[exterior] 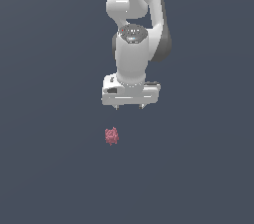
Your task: Pick up the object and move it to a goal position.
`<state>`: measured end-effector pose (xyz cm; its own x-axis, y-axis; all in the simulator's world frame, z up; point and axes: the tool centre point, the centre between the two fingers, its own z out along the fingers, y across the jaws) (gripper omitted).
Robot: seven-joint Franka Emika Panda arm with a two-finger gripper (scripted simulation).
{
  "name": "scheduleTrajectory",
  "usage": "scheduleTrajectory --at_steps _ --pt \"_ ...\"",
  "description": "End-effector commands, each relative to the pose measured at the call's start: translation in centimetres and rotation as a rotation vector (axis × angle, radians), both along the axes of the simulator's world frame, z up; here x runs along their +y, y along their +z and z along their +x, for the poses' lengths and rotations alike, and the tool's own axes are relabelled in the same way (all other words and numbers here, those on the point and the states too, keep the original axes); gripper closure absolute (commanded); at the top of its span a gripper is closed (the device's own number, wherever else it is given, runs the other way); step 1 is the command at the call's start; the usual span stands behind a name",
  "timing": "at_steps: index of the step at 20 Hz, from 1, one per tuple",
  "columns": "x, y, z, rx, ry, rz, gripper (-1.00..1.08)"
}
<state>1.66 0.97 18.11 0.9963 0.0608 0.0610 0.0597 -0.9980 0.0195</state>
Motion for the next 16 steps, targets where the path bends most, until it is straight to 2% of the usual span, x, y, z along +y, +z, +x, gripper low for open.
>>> scheduleTrajectory --at_steps 1,11,16 --pt "0.0 0.0 0.0 0.000 0.000 0.000 -0.92" --pt "0.8 1.6 0.7 -0.036 0.048 -0.007 -0.92" --pt "0.7 1.5 0.7 -0.034 0.047 -0.007 -0.92"
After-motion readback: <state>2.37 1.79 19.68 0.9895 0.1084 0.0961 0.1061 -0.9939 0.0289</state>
